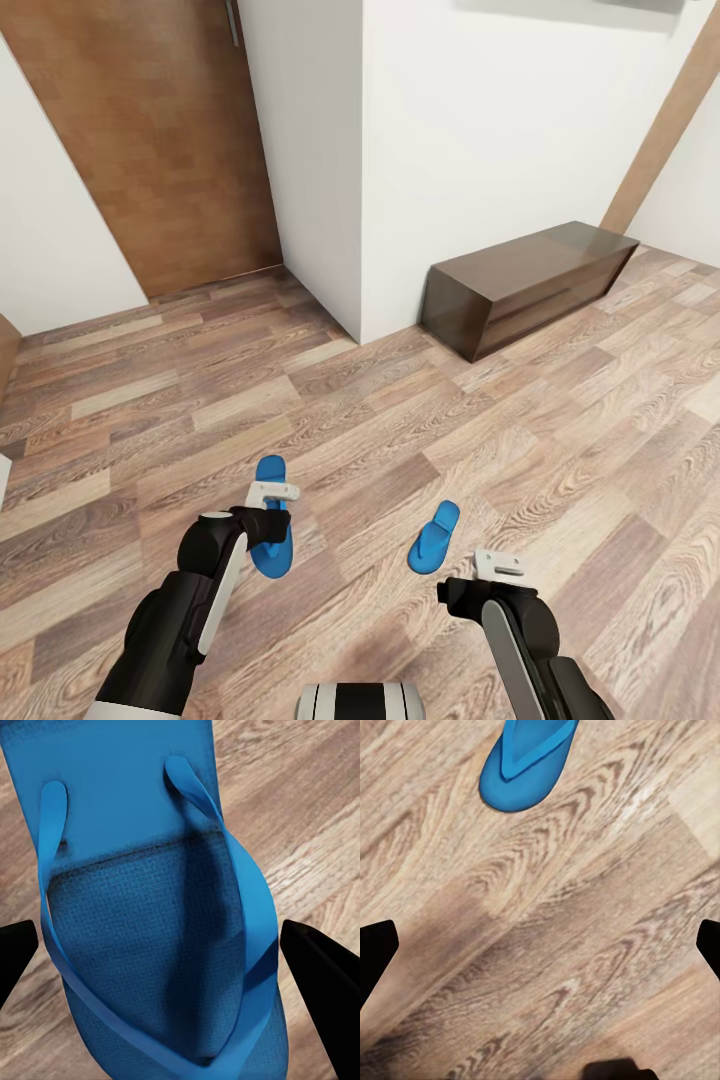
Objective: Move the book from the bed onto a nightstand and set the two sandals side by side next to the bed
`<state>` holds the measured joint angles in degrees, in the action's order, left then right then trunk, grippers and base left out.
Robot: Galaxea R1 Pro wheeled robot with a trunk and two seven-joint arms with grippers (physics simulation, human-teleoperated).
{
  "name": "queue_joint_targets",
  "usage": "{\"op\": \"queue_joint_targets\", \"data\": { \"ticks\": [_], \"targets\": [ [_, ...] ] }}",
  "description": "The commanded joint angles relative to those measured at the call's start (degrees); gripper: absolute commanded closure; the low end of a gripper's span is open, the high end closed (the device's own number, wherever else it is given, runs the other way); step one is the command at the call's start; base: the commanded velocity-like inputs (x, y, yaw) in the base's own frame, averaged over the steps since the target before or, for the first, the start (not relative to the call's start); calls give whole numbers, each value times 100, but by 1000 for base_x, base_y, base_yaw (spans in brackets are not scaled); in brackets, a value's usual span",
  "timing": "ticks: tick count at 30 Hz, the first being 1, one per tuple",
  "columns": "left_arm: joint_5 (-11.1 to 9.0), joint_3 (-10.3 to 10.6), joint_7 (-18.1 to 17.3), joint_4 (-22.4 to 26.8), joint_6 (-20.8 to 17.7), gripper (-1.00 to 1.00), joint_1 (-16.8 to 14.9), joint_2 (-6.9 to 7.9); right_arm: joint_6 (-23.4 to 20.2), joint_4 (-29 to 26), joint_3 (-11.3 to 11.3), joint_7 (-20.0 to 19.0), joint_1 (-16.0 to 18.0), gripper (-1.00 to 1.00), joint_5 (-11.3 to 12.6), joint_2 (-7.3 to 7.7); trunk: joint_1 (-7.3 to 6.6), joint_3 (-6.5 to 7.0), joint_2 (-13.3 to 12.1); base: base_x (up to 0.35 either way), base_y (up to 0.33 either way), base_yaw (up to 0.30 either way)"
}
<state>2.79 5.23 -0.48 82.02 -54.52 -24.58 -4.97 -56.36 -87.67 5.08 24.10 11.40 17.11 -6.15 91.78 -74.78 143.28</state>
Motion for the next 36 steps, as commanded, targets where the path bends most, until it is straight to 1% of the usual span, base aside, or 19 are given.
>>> {"op": "queue_joint_targets", "data": {
  "ticks": [1, 12, 16, 19, 20, 21, 22, 23, 25, 26, 27, 28, 29, 30, 31, 33, 34, 35, 36],
  "targets": [
    [28, 4, -5, 6, -24, 100, -3, 0, -14, -2, 3, 60, 3, -100, 55, 0, 0, -4, 2, 144, 48, 0],
    [25, 1, -5, 7, -25, 100, -3, -3, -21, 14, -13, 69, 3, -100, 47, 0, 0, -4, 2, 269, 77, 0],
    [31, -4, -5, 7, -24, 100, -3, 1, -22, 90, -24, 101, 3, -100, 47, 0, 0, -4, 2, 100, 12, 0],
    [21, -3, -5, 4, -23, 100, -3, -2, -20, 311, -30, 110, 25, -100, 47, 2, 0, -4, 2, 27, 3, 0],
    [12, -3, -12, -1, -23, 100, -3, 0, -31, 1072, -105, 108, 694, -100, 55, 41, 0, -4, 2, 2, 0, 0],
    [13, -2, -13, -1, -23, 100, -3, 1, -32, 1302, -204, 107, 911, -100, 57, 43, 0, -4, 2, 1, 0, 0],
    [15, -1, -13, -1, -23, 100, -3, 0, -32, 1424, -259, 106, 1025, -100, 56, 44, 0, -4, 2, 0, 0, 0],
    [20, 1, -13, -1, -23, 100, -3, -2, -16, 1821, -365, 106, 1350, -100, 58, 45, 0, -4, 2, 0, 0, 0],
    [35, 3, -13, -2, -23, 100, -3, -3, 54, 2706, -491, 110, 1996, -100, 57, 50, 0, -4, 2, 0, 0, 0],
    [42, 7, -13, 73, -17, 100, 21, -23, 309, 3489, -535, 109, 2499, -100, 48, 54, 0, -4, 2, 0, 0, 0],
    [45, 10, -13, 127, -9, 100, 46, -29, 406, 3732, -543, 108, 2645, -100, 46, 56, 0, -4, 2, 0, 0, 0],
    [47, 16, -13, 274, 5, 100, 125, -46, 583, 4165, -556, 104, 2891, -100, 46, 63, 0, -4, 2, 0, 0, 0],
    [52, 97, -6, 566, 43, 100, 303, -71, 1016, 5240, -571, 93, 3451, -100, 51, 109, 0, -4, 2, 0, 0, 0],
    [53, 148, 3, 621, 62, 100, 338, -75, 1221, 5717, -574, 90, 3683, -100, 49, 121, 0, -4, 2, 0, 0, 0],
    [54, 174, 7, 641, 78, 100, 353, -77, 1334, 5961, -574, 90, 3801, -100, 49, 125, 0, -4, 2, 0, 0, 0],
    [54, 290, 17, 687, 145, 100, 387, -85, 1834, 6943, -577, 84, 4269, -100, 53, 149, 0, -4, 2, 0, 0, 0],
    [55, 384, 26, 703, 170, 100, 398, -88, 2165, 7533, -577, 81, 4534, -100, 57, 159, 0, -4, 2, 0, 0, 0],
    [53, 429, 31, 709, 180, 100, 403, -90, 2312, 7779, -581, 83, 4643, -100, 62, 163, 0, -4, 2, 0, 0, 0],
    [52, 446, 32, 711, 183, 100, 404, -90, 2365, 7866, -584, 83, 4682, -100, 64, 164, 0, -4, 2, 0, 0, 0]
  ]
}}
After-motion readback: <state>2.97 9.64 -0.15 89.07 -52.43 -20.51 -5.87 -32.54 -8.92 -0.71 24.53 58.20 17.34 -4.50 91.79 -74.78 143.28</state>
